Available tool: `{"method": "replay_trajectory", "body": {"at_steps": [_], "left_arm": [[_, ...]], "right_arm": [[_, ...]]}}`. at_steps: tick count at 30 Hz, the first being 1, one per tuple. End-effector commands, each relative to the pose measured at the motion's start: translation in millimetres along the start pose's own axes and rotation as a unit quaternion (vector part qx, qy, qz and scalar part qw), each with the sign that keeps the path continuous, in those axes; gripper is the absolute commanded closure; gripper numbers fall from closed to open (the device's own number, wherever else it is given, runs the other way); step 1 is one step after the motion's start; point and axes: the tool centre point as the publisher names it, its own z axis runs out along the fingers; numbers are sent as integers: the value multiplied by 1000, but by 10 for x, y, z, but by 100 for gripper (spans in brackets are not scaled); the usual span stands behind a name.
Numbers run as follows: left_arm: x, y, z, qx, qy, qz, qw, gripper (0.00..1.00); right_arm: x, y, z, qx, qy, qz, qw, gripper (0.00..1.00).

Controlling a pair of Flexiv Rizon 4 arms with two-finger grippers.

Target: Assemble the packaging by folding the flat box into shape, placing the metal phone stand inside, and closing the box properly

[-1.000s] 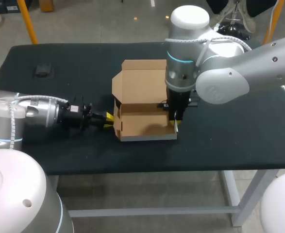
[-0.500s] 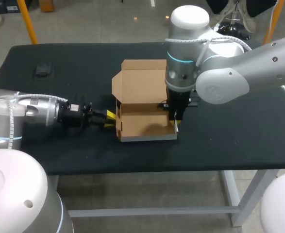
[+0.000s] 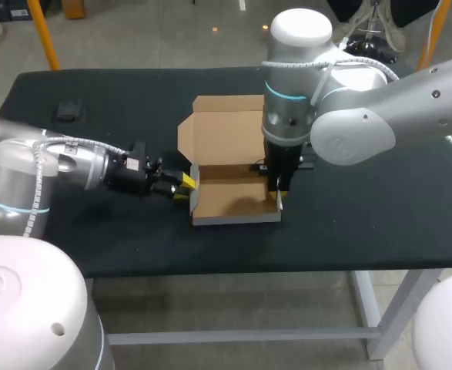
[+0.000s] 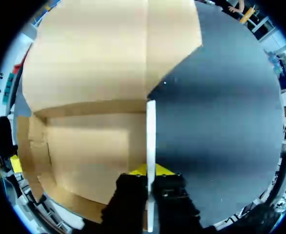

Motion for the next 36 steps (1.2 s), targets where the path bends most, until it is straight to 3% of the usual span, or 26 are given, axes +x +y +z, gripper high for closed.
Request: {"method": "replay_trajectory", "body": {"at_steps": [1,23,28,36], "left_arm": [[94,54,29,12,-43,0,999,60],[-54,68,179,17,-192,10,981,53],[-82,65,205,20,-234,18,972,54],[-126,73,281,22,-315,32,948,55]], "right_arm": [[13,2,-12,1,-1,0,1000,100],[13,2,-12,1,-1,0,1000,100],[13,2,-12,1,-1,0,1000,100],[13,2,-12,1,-1,0,1000,100]]}}
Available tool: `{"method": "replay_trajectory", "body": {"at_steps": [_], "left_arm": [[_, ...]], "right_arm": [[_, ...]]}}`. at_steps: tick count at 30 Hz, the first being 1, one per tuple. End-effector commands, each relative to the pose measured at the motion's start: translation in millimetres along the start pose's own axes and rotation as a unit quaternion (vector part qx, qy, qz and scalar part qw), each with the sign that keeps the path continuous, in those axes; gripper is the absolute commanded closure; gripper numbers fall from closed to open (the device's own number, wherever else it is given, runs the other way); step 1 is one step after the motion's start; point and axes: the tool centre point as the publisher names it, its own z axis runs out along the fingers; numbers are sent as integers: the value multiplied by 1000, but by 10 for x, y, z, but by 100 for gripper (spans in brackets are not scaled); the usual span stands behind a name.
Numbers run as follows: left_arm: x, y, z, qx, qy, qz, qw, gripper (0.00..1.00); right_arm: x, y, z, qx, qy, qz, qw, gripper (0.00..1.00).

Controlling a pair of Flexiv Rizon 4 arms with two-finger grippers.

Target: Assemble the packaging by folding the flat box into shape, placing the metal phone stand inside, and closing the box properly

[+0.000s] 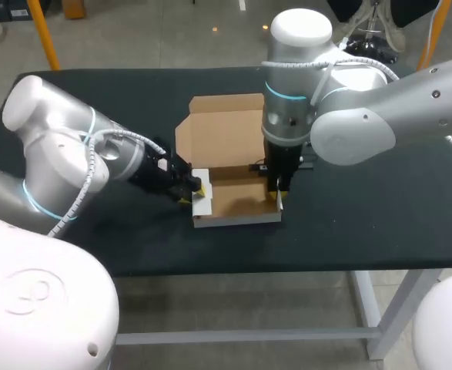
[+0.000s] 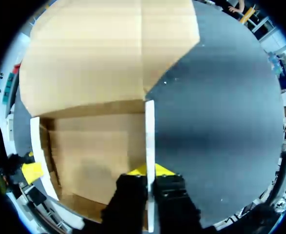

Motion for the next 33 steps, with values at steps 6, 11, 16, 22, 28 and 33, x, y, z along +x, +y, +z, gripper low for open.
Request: {"method": "replay_trajectory", "body": {"at_steps": [6,11,16,22,28,33], "left_arm": [[1,-33,128,-5,-156,-1,988,59],[-35,-51,171,-1,-209,2,978,63],[-80,-71,211,-4,-255,6,967,65],[-106,-84,219,-3,-293,10,956,73],[-154,-89,233,-4,-331,13,944,80],[-200,-82,250,-8,-356,15,934,78]], "right_arm": [[12,4,-13,1,-1,0,1000,100],[12,4,-13,1,-1,0,1000,100],[12,4,-13,1,-1,0,1000,100],[12,4,-13,1,-1,0,1000,100],[12,4,-13,1,-1,0,1000,100],[12,4,-13,1,-1,0,1000,100]]}}
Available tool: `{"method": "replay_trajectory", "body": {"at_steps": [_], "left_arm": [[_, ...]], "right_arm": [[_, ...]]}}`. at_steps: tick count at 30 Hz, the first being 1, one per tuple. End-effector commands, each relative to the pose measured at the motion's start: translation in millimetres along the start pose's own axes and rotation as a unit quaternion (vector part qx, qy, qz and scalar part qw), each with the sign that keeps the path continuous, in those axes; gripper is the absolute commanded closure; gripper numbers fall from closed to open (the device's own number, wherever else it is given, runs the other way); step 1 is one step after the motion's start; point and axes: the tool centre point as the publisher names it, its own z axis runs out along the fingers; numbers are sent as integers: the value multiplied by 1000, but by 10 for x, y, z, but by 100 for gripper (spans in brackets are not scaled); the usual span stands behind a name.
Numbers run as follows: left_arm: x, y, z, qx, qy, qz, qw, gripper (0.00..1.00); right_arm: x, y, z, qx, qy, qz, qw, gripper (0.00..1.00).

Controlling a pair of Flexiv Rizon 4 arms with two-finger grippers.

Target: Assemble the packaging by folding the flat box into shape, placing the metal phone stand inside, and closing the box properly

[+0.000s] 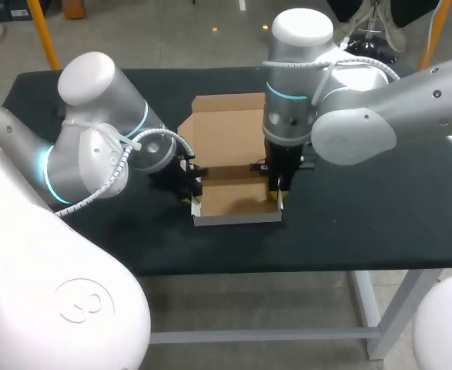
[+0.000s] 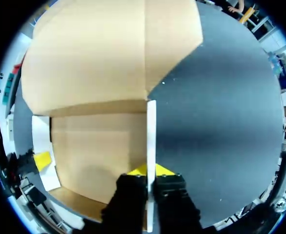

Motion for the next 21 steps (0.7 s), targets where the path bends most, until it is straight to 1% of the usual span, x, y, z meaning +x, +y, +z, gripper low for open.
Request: {"method": "replay_trajectory", "body": {"at_steps": [1,3,6,7,8,9,15,21], "left_arm": [[9,-21,108,-4,-209,0,978,76],[-6,-25,114,-5,-216,0,976,75],[-25,-32,126,-8,-227,0,974,78],[-29,-34,130,-8,-230,0,973,83],[-33,-36,132,-8,-233,0,973,93],[-35,-37,133,-8,-236,0,972,99],[-63,-38,141,-7,-261,2,965,100],[-87,-34,144,-8,-273,1,962,100]], "right_arm": [[29,2,-5,1,-1,-1,1000,100],[29,2,-5,1,-1,-1,1000,100],[29,2,-5,1,-1,-1,1000,100],[29,2,-5,1,-1,-1,1000,100],[29,2,-5,1,-1,-1,1000,100],[29,2,-5,1,-1,-1,1000,100],[29,2,-5,1,-1,-1,1000,100],[29,2,-5,1,-1,-1,1000,100]]}}
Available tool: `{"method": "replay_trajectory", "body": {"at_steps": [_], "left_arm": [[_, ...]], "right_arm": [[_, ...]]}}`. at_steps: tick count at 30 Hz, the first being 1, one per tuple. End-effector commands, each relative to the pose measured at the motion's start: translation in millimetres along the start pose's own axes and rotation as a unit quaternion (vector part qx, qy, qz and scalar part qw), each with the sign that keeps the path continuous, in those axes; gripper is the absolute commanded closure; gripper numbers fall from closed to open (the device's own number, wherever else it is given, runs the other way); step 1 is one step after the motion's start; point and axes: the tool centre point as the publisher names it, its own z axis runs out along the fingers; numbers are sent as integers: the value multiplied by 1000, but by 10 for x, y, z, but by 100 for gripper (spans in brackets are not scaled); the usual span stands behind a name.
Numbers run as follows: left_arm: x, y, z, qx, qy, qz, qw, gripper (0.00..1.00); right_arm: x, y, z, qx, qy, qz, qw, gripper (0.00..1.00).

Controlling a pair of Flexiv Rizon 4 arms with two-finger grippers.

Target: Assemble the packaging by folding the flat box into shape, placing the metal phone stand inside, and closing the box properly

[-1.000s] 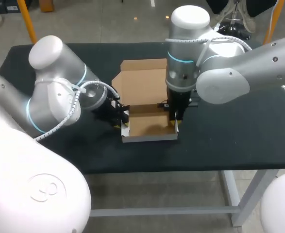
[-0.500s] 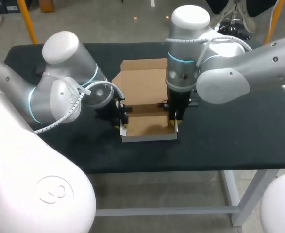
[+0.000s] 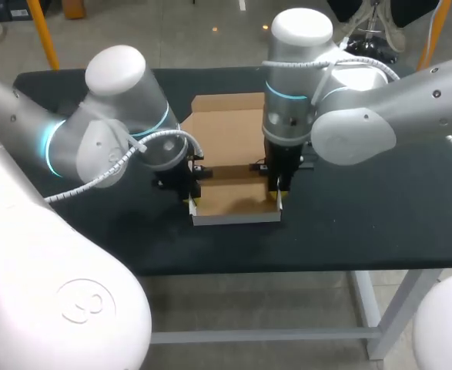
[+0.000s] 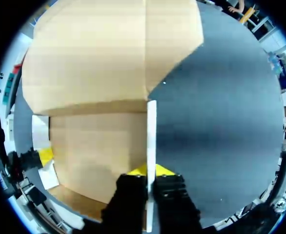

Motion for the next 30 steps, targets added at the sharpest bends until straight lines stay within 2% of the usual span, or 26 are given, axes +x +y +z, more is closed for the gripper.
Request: {"method": "replay_trajectory", "body": {"at_steps": [1,7,9,12,26,28,30], "left_arm": [[2,-11,74,1,-213,-1,977,100],[-8,-8,60,-1,-214,-2,977,98],[-10,-8,49,-1,-214,-3,977,86],[-16,-9,20,0,-206,-6,979,78],[-22,-21,-104,-17,-162,-14,987,80],[-28,-23,-98,-17,-162,-14,987,84],[-30,-20,-75,-16,-166,-15,986,95]], "right_arm": [[17,5,-1,1,-2,0,1000,100],[17,5,-1,1,-2,0,1000,100],[17,5,-1,1,-2,0,1000,100],[17,5,-1,1,-2,0,1000,100],[17,5,-1,1,-2,0,1000,100],[17,5,-1,1,-2,0,1000,100],[17,5,-1,1,-2,0,1000,100]]}}
